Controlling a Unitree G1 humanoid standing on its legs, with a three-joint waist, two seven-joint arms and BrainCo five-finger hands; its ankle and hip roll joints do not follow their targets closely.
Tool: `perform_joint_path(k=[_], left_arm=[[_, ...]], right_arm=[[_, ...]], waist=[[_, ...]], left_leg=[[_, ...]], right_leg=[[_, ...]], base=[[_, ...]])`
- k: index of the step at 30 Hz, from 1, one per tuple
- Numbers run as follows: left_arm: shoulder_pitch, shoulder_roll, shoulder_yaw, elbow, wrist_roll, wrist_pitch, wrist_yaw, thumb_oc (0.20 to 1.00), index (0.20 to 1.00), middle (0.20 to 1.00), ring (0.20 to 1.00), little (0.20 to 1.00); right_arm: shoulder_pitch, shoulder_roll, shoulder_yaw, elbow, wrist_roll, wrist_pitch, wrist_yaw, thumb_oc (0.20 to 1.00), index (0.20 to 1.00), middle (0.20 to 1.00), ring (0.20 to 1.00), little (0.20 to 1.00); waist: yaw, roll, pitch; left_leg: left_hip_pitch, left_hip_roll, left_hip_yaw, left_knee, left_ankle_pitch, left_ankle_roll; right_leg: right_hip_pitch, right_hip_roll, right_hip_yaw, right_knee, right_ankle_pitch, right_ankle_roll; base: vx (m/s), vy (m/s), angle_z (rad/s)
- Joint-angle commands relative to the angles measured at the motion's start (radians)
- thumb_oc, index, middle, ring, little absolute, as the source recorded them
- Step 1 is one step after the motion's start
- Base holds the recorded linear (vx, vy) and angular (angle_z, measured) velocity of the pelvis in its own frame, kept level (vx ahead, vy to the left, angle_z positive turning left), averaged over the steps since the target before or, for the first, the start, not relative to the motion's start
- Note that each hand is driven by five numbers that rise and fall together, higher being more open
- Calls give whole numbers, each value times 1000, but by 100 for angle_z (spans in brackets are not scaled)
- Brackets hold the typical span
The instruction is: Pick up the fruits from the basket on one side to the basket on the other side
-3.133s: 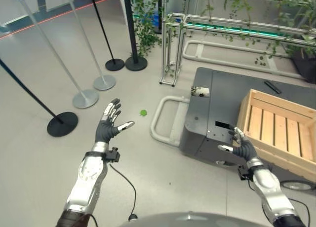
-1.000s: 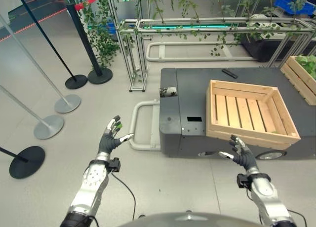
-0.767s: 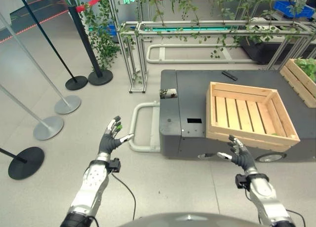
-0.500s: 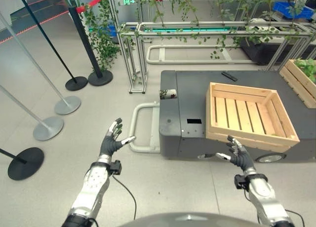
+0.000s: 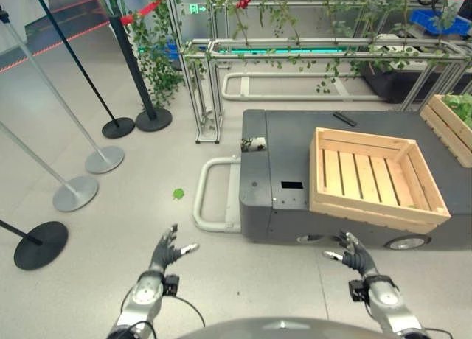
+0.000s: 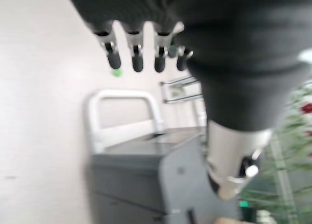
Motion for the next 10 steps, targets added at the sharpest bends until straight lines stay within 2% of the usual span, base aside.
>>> perform_joint_path(k=[1, 7, 10], left_arm=[[-60, 31, 33, -35, 25, -42, 8, 1000, 1000, 1000, 1000, 1000], [-96, 12, 18, 118, 75, -30, 32, 1000, 1000, 1000, 1000, 1000], [-124, -10, 10, 263, 118, -20, 43, 1000, 1000, 1000, 1000, 1000]], right_arm=[[-57, 20, -18, -1, 12, -34, -14, 1000, 1000, 1000, 1000, 1000], [-90, 36, 8, 133, -4, -31, -30, 1000, 1000, 1000, 1000, 1000], [-107, 52, 23, 245, -11, -28, -36, 1000, 1000, 1000, 1000, 1000]], waist=[[17, -70, 26], [21, -71, 25], [23, -71, 22]], left_leg=[[-5, -11, 12, 65, -53, 10], [-5, -12, 5, 63, -51, 9], [-6, -12, 2, 63, -52, 10]], right_leg=[[-2, -43, 2, 52, -53, 83], [-1, -41, -4, 54, -54, 81], [0, -40, -5, 56, -57, 78]], base=[[15, 4, 5], [5, 1, 1], [0, 0, 0]])
